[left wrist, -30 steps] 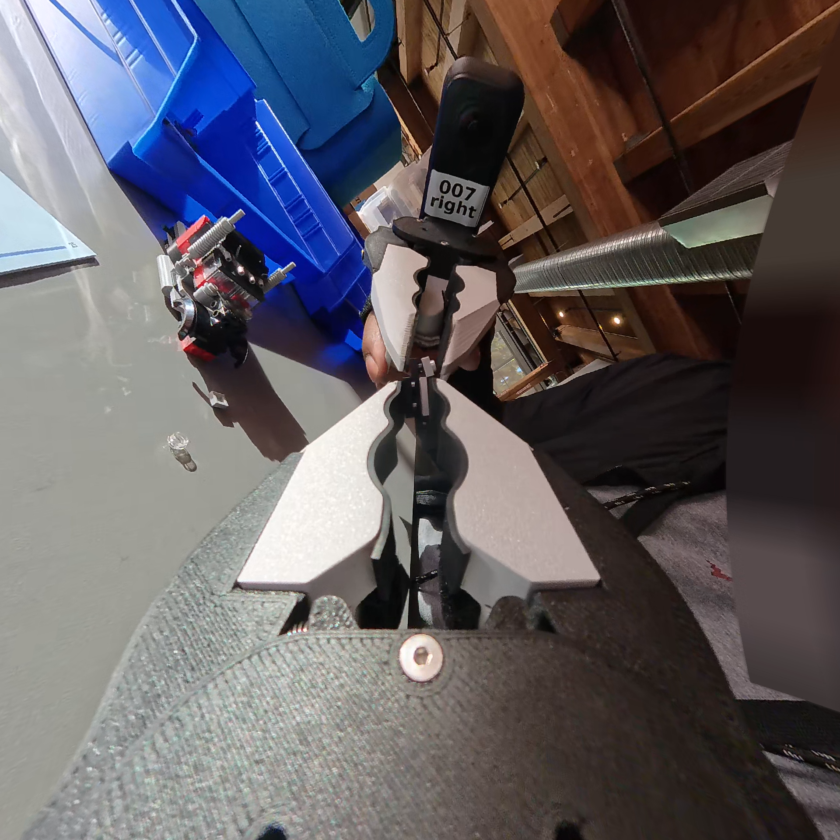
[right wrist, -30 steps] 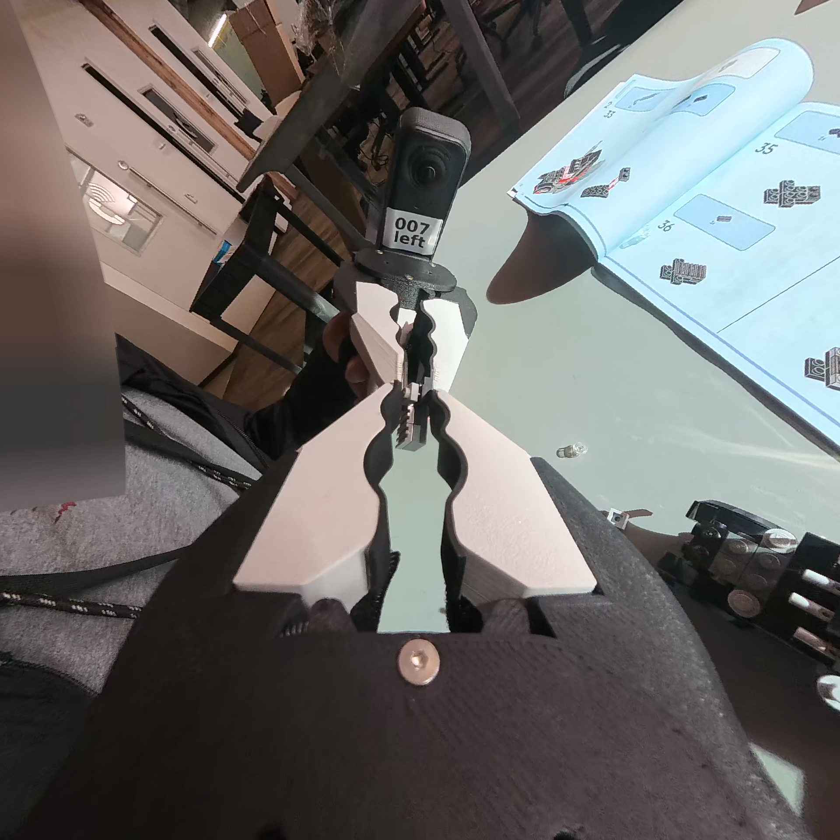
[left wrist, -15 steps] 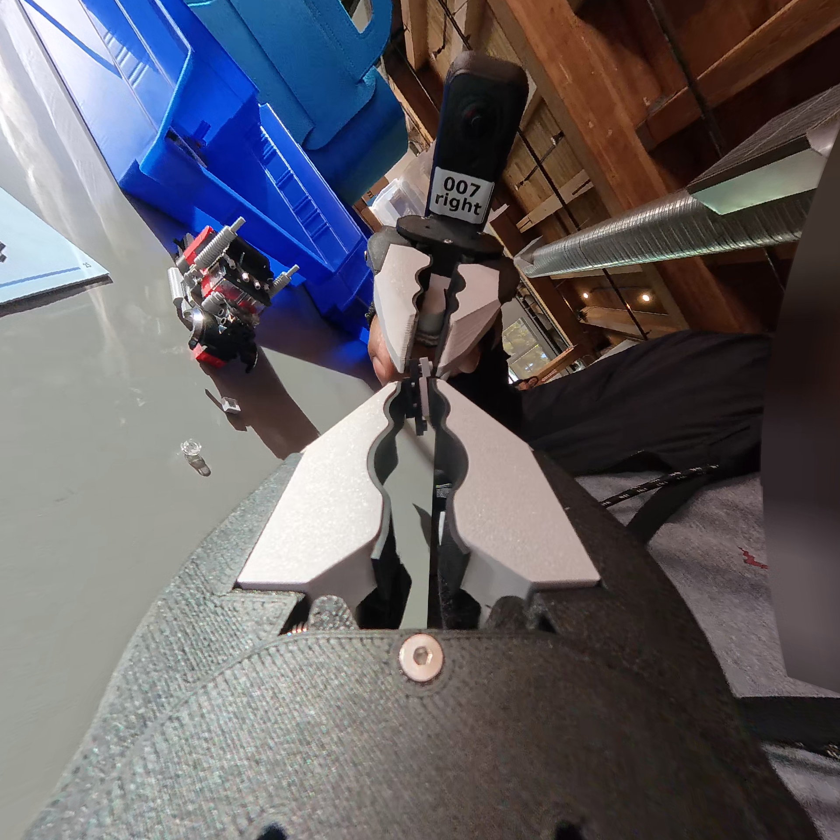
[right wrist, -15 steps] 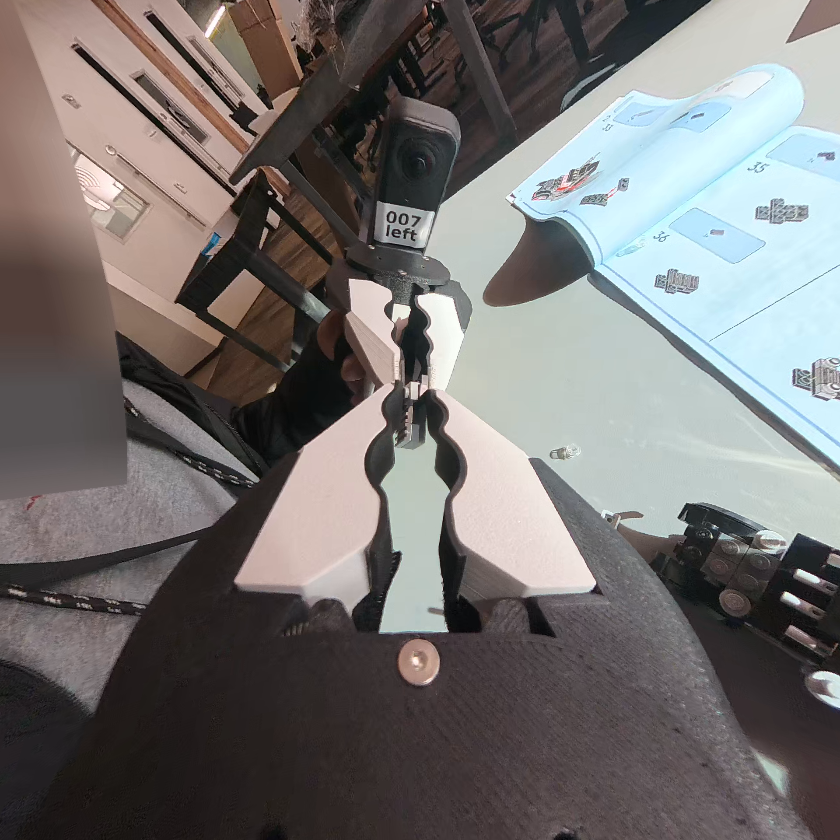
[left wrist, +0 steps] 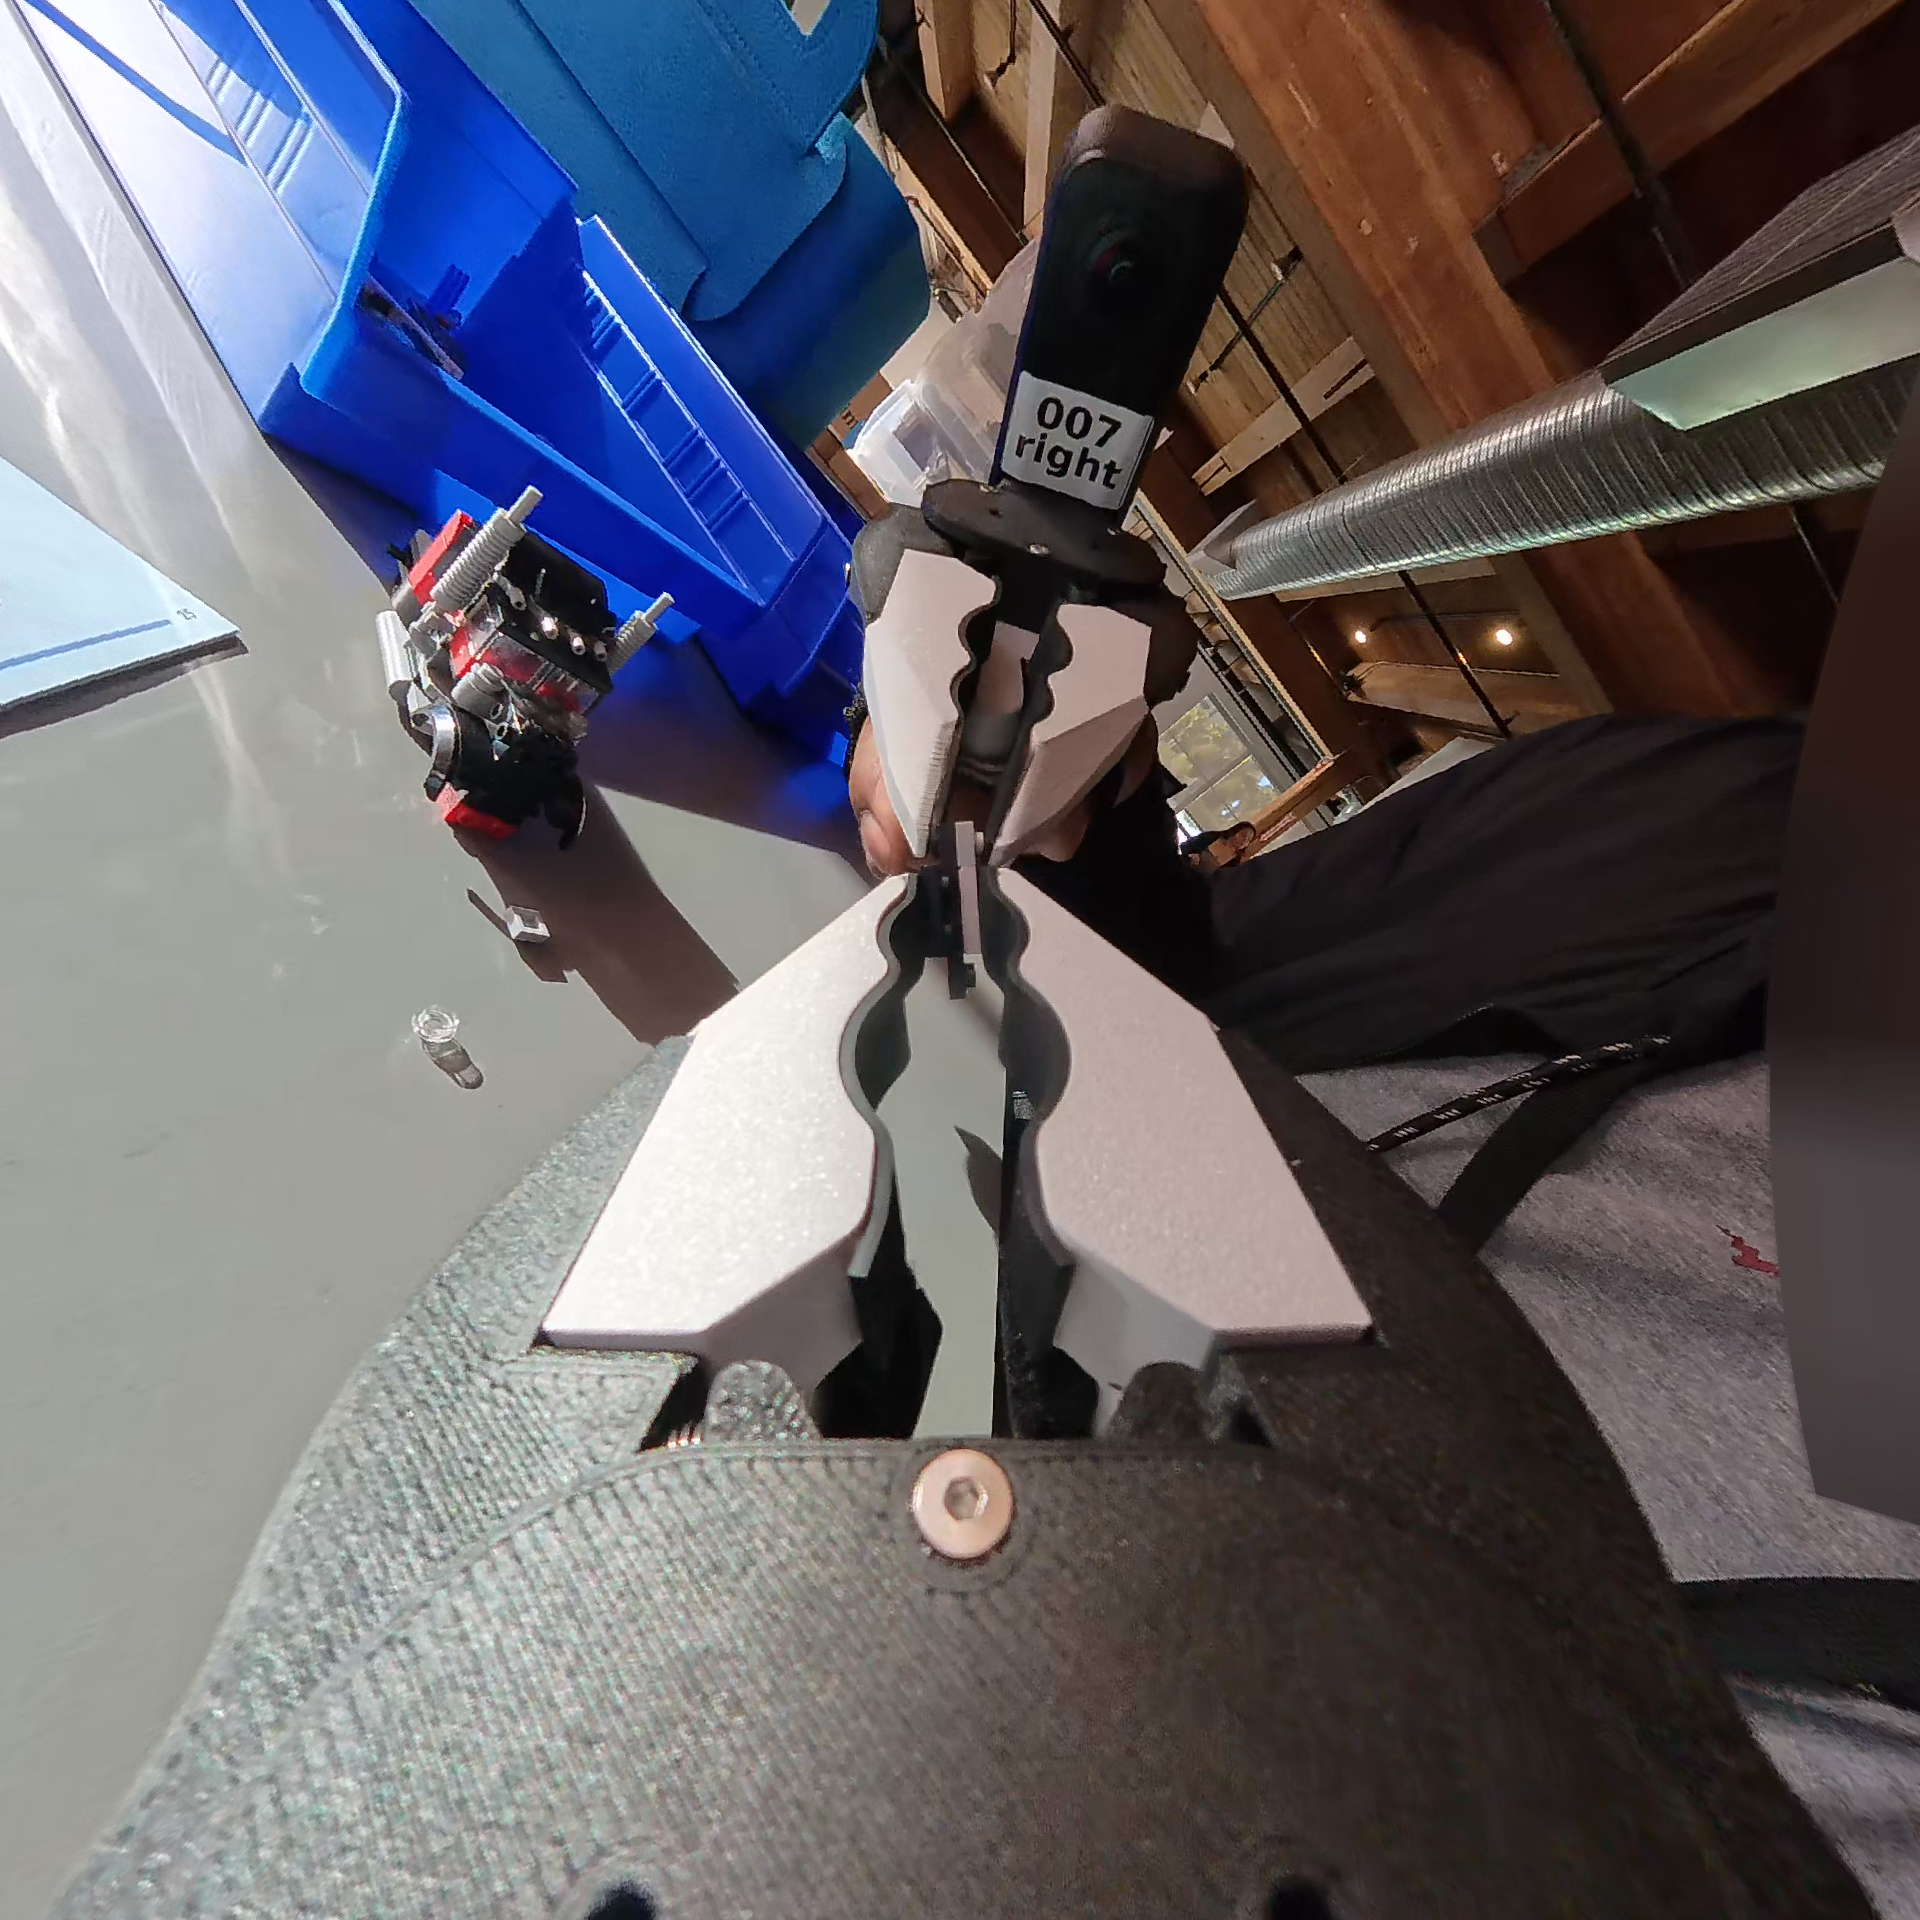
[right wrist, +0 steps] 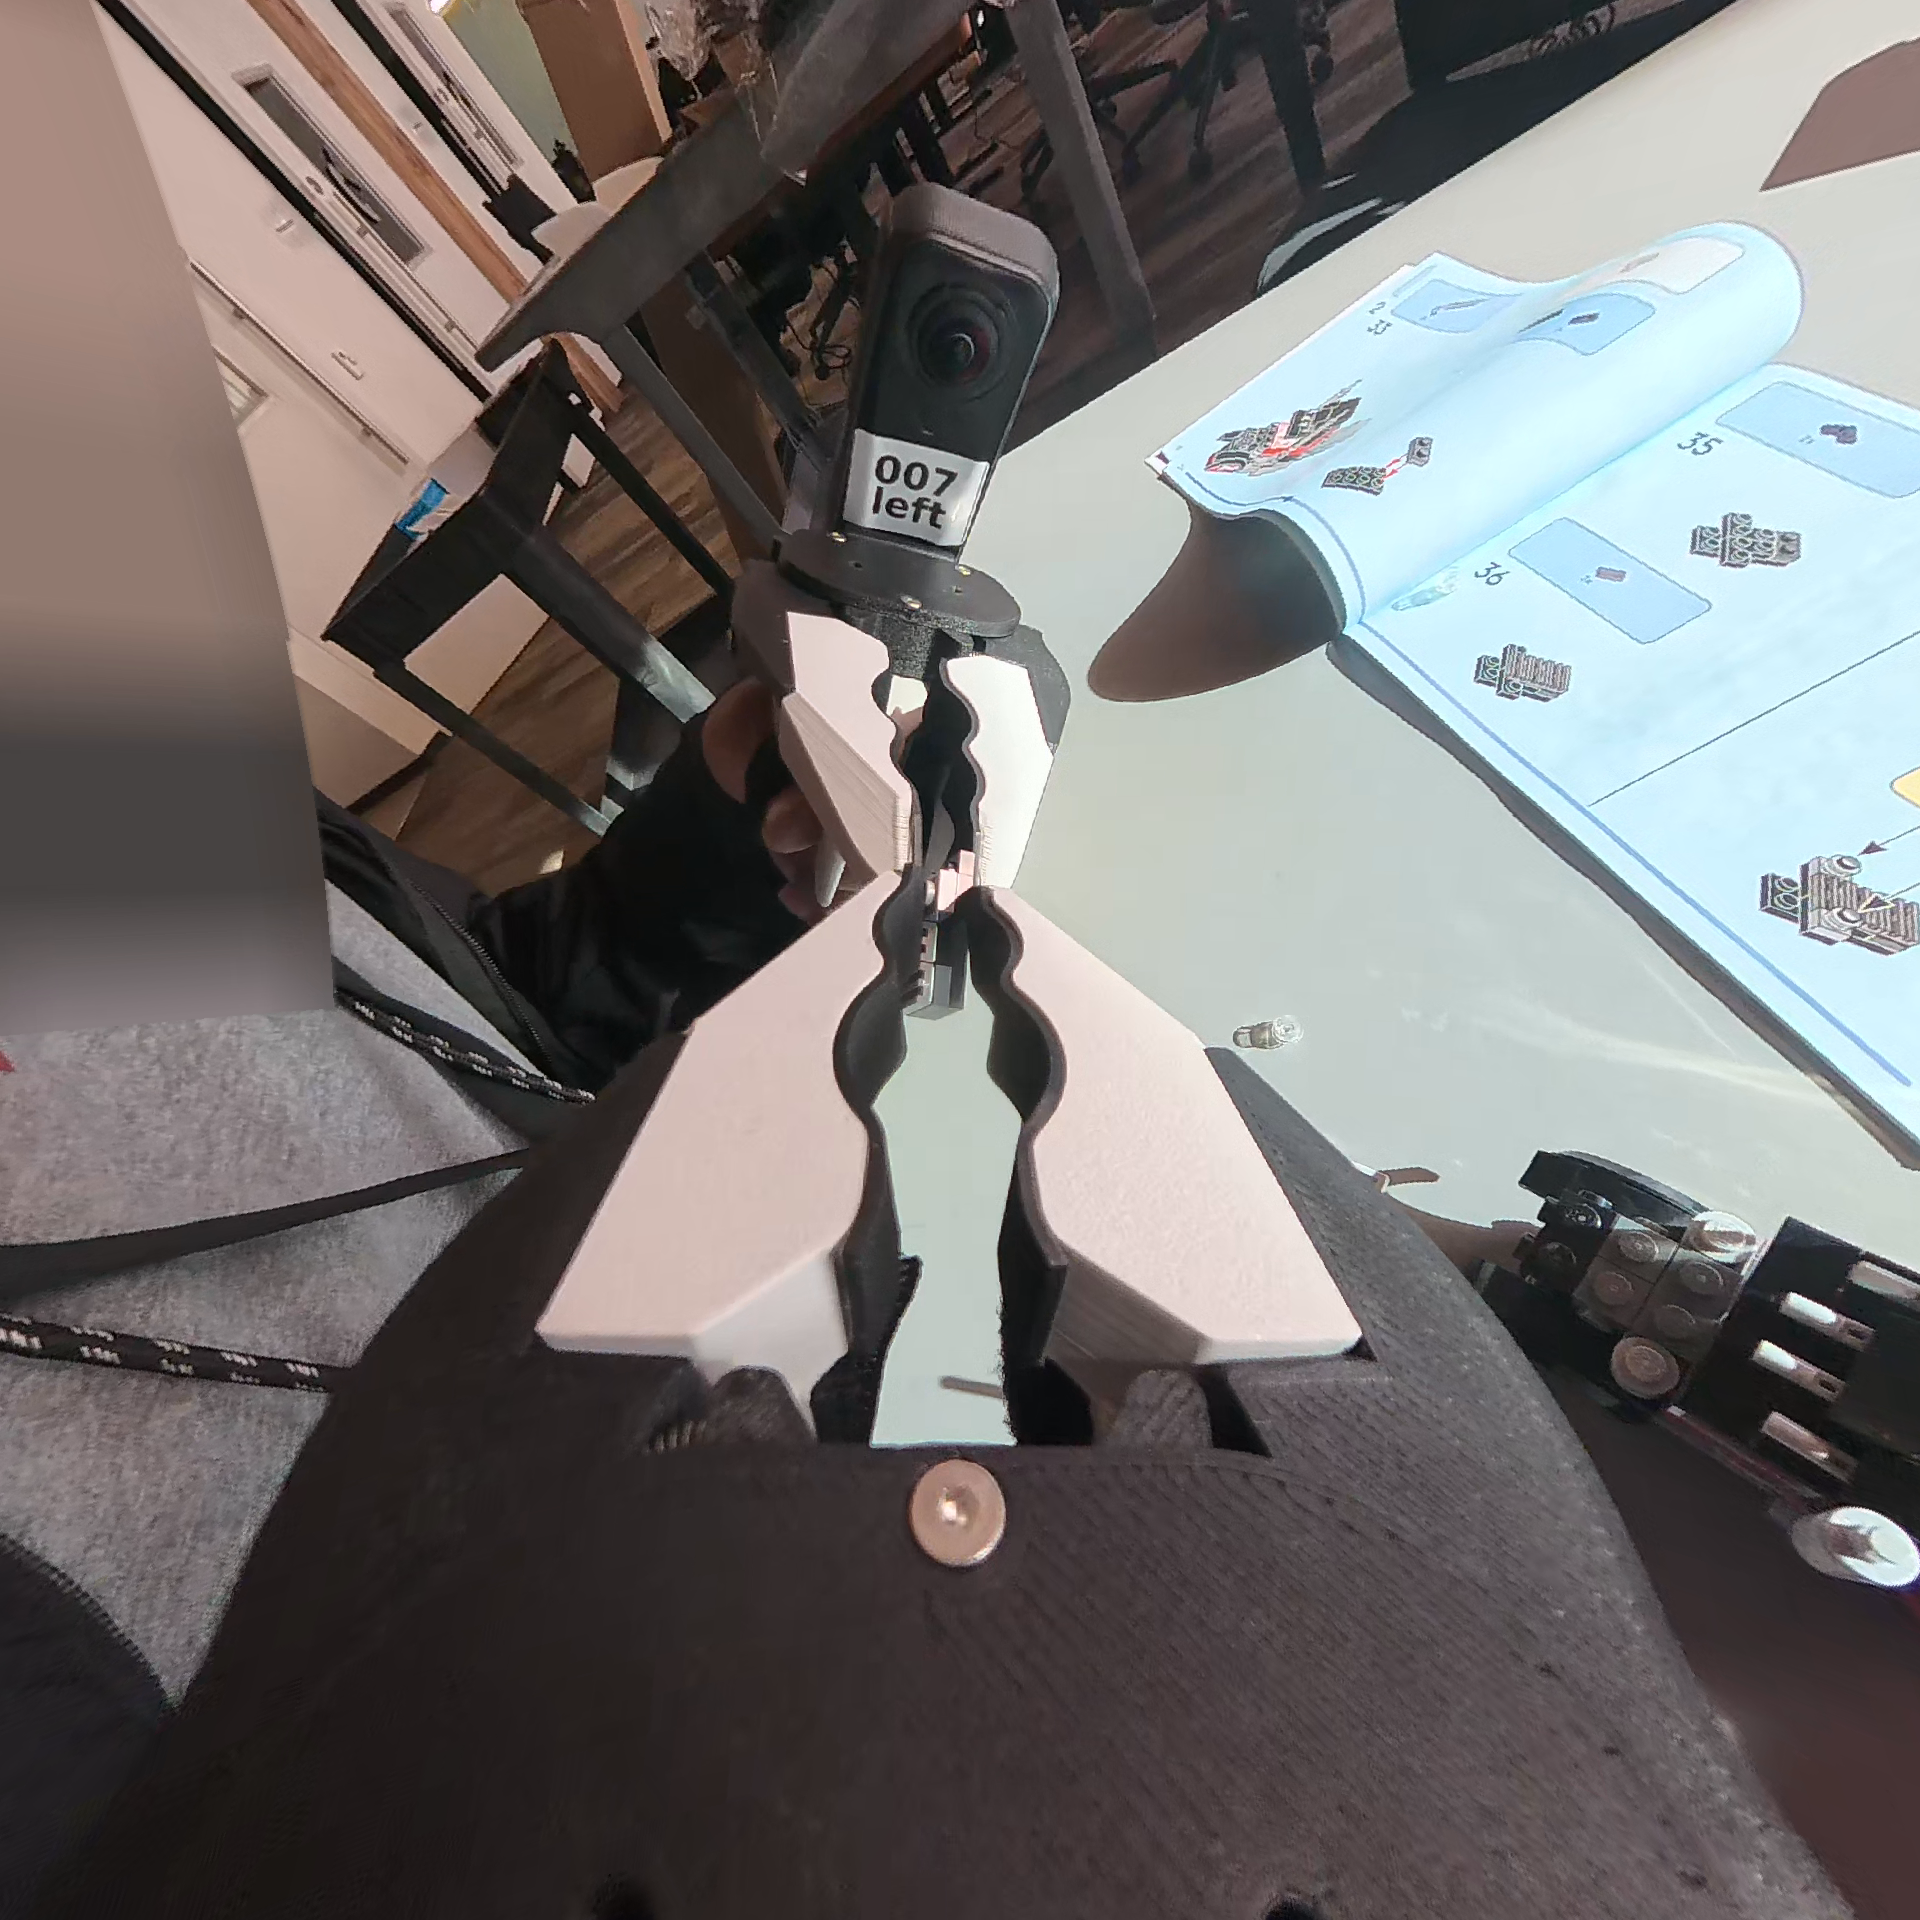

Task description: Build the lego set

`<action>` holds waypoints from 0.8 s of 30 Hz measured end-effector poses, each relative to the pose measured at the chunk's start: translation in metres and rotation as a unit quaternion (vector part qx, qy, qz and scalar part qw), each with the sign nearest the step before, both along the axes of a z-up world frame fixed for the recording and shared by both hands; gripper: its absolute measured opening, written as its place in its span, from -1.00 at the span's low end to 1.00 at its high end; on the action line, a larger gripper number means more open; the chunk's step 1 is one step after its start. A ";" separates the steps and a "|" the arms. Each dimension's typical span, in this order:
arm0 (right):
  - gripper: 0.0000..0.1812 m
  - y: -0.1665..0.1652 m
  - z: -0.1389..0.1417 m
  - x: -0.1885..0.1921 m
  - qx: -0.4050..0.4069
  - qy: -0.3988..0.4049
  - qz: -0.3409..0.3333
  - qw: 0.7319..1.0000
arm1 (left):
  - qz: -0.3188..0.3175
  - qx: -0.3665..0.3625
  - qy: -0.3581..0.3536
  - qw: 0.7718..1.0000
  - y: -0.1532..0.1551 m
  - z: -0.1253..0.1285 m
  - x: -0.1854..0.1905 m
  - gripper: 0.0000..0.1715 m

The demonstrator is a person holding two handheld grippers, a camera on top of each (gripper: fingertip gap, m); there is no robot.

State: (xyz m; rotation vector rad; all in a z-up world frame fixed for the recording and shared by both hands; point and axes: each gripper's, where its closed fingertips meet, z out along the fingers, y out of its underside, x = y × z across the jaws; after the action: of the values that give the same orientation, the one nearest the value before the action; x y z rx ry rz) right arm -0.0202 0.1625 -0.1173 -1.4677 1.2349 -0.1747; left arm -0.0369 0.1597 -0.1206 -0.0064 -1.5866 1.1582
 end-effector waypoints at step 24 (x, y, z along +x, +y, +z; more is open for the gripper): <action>-0.68 -0.007 0.025 0.008 -0.198 -0.228 -0.096 0.948 | 0.037 0.007 0.167 0.985 -0.008 0.020 0.029 -0.88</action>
State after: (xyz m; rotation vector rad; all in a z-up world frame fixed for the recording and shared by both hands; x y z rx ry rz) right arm -0.0124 0.1558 -0.0924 -1.5233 0.9886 -0.8890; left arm -0.0077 0.1514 -0.1003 0.2470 -1.3056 1.1388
